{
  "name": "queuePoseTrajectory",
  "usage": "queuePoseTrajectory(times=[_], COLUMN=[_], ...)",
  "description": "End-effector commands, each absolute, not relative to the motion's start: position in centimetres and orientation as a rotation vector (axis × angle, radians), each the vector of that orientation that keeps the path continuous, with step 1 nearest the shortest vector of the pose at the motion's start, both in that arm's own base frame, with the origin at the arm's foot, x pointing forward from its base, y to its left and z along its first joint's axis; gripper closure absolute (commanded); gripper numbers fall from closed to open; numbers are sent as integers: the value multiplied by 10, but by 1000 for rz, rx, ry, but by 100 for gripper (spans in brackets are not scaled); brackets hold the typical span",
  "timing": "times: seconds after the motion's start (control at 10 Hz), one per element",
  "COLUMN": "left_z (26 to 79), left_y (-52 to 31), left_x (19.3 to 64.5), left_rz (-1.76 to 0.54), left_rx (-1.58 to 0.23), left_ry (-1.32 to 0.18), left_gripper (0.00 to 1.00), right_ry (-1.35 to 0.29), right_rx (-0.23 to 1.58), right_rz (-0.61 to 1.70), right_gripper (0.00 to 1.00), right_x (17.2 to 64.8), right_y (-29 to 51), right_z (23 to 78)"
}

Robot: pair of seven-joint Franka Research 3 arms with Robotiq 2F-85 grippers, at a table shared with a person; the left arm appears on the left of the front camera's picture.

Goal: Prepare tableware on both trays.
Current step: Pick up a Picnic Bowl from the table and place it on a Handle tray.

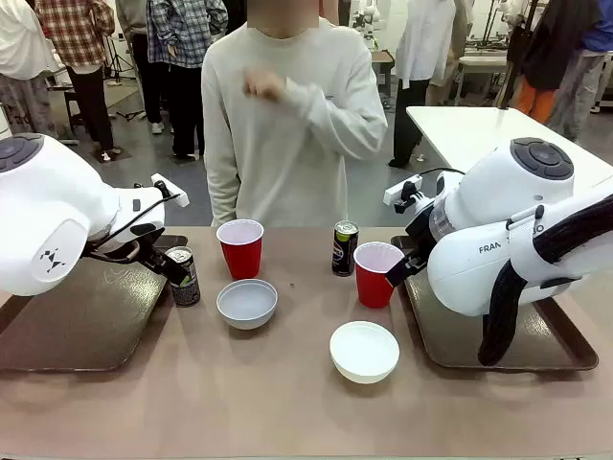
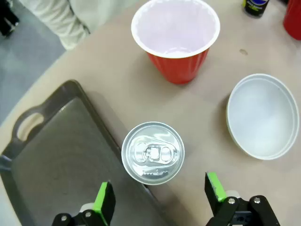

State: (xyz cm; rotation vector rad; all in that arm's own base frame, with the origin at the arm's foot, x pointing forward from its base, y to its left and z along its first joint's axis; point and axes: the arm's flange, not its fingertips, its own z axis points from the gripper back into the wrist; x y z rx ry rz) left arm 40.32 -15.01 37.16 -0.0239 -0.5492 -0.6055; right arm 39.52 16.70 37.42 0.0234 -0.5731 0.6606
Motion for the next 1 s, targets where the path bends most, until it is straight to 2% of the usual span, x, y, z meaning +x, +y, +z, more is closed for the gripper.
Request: queuePoseTrajectory(times=[0.0, 0.9], left_z=[372, 372], left_y=[-150, -150], left_x=[403, 403], left_rz=[-606, -606], left_rx=[-24, -24], left_ry=[-549, -549], left_gripper=[0, 0], right_ry=[-573, -573], right_rx=[23, 23], right_rz=[661, 661], right_gripper=[0, 0], right_x=[395, 395], right_y=[167, 167], right_z=[374, 374])
